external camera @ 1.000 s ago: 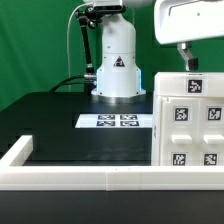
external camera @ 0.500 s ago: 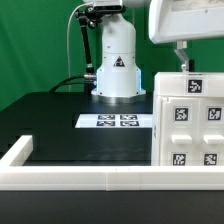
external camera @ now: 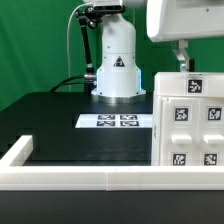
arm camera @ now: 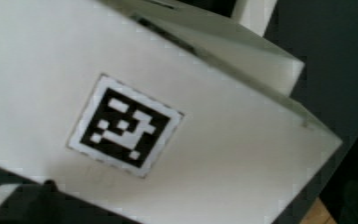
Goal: Assemble cabinet
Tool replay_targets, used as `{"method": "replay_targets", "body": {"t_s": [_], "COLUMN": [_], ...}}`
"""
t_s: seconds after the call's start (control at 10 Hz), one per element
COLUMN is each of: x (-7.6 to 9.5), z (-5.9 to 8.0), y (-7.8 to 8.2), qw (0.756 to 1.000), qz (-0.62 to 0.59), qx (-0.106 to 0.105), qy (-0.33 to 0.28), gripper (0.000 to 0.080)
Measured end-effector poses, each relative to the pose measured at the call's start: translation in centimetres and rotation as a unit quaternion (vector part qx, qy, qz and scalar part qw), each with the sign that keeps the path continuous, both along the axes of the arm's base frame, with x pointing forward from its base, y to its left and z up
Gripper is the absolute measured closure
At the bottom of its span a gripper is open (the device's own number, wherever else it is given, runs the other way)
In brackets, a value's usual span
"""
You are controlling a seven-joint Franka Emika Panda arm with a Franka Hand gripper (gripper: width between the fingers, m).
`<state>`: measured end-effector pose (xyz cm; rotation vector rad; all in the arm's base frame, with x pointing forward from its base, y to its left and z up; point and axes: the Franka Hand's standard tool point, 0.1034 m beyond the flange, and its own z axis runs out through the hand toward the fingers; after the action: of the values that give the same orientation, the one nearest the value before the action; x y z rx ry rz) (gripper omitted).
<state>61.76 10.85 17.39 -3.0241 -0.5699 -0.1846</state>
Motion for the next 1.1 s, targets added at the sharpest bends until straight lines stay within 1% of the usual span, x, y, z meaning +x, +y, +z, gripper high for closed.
{"method": "replay_targets", "body": {"t_s": [0.1, 0.3, 0.5, 0.6, 0.7, 0.9, 1.0, 1.1], "x": [0.1, -0.1, -0.4, -0.3, 0.0, 0.1, 0.1, 0.0], "z": [-0.1, -0.5, -0.6, -0.5, -0.2, -0.8, -1.4, -2.2], "y": [-0.4, -0.5, -0.3, -0.1, -0.2, -0.7, -0.8, -0.7], "qw": [0.996, 0.976, 0.942, 0.924, 0.909, 0.88, 0.871, 0.876], "qz": [0.086, 0.213, 0.329, 0.374, 0.408, 0.466, 0.481, 0.473], "qx": [-0.012, -0.031, -0.063, -0.075, -0.081, -0.091, -0.096, -0.094], "qy": [-0.013, -0.021, -0.019, -0.018, -0.01, -0.006, -0.003, 0.003], "gripper": [0.0003, 0.0003, 0.0003, 0.0003, 0.0003, 0.0003, 0.0003, 0.0003]}}
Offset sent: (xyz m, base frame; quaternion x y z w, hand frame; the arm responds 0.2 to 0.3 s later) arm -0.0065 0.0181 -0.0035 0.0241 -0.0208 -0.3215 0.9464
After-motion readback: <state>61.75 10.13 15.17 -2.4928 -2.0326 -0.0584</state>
